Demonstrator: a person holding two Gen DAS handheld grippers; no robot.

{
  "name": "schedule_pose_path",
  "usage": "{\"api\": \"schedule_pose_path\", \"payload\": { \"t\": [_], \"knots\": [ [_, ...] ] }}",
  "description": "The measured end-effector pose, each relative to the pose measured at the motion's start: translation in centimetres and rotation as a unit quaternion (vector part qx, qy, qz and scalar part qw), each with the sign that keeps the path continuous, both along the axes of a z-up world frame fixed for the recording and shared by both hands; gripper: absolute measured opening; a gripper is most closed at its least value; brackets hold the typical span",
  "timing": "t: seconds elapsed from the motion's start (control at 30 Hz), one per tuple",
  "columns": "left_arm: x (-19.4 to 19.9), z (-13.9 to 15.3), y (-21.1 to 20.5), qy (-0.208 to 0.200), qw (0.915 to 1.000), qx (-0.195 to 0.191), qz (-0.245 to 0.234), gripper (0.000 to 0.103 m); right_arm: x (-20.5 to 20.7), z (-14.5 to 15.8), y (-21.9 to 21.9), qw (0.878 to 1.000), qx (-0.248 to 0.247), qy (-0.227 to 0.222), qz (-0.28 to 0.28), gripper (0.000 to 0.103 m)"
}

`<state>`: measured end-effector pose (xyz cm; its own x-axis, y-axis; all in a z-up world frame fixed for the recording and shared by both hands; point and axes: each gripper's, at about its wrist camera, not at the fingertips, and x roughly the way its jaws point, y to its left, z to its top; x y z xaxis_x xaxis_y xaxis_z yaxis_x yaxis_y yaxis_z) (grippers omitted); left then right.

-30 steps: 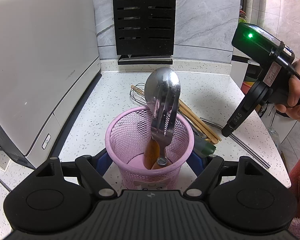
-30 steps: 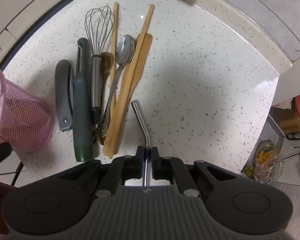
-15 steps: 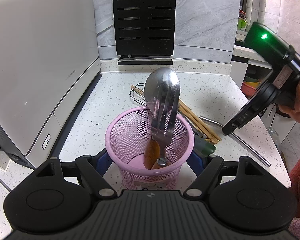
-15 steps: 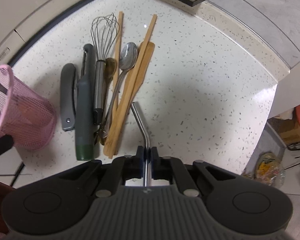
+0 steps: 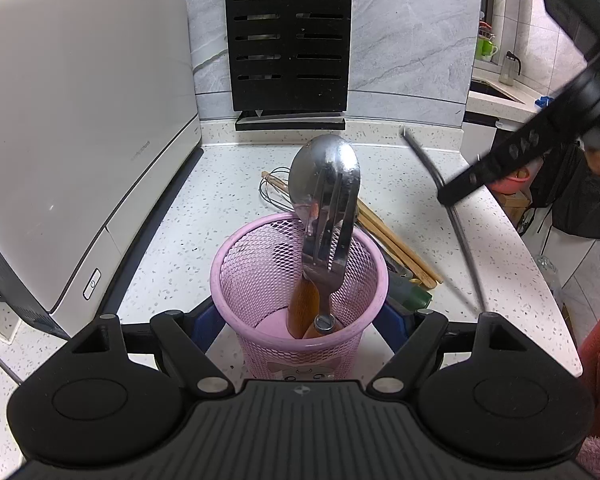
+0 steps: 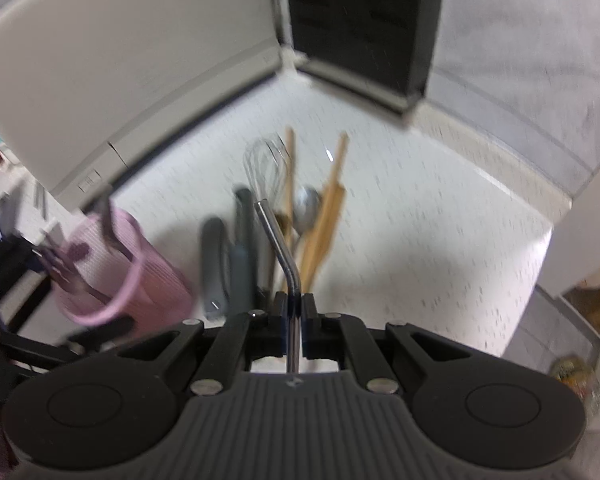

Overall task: Organize utensils
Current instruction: 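Lift the straw with the right gripper and carry it over the pink cup, then lower the straw into the pink cup and open the right gripper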

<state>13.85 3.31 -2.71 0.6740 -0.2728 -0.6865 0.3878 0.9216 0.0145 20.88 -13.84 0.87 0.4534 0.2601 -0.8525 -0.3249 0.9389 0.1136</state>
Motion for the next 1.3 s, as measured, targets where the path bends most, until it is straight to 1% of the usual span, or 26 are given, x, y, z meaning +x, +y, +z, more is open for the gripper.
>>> {"api": "schedule_pose_path", "payload": {
  "t": [0.2,0.33,0.53,0.67,0.73,0.87,1.0,1.17,1.3],
  "knots": [
    [0.0,0.0,0.0,0.000,1.0000,0.000,0.000,0.091,-1.2,2.6,0.9,0.998,0.018,-0.062,0.021,0.003],
    [0.0,0.0,0.0,0.000,1.0000,0.000,0.000,0.091,-2.0,4.9,1.1,0.993,0.044,-0.100,0.031,0.003],
    [0.0,0.0,0.0,0.000,1.0000,0.000,0.000,0.091,-4.2,9.1,1.9,0.980,0.083,-0.173,0.060,0.003],
    [0.0,0.0,0.0,0.000,1.0000,0.000,0.000,0.091,-5.6,10.5,3.2,0.970,0.106,-0.203,0.087,0.003],
    [0.0,0.0,0.0,0.000,1.0000,0.000,0.000,0.091,-5.9,10.6,4.1,0.966,0.112,-0.211,0.098,0.003],
    [0.0,0.0,0.0,0.000,1.0000,0.000,0.000,0.091,-5.5,9.2,5.4,0.965,0.129,-0.196,0.114,0.003],
    [0.0,0.0,0.0,0.000,1.0000,0.000,0.000,0.091,-5.3,7.3,6.3,0.964,0.118,-0.205,0.119,0.003],
    [0.1,0.1,-0.2,-0.001,1.0000,-0.001,0.003,0.091,-4.6,4.9,6.0,0.966,0.124,-0.195,0.116,0.003],
    [0.2,0.1,-0.2,-0.002,1.0000,-0.002,0.009,0.091,-4.5,3.9,5.6,0.966,0.134,-0.189,0.116,0.003]
  ]
}}
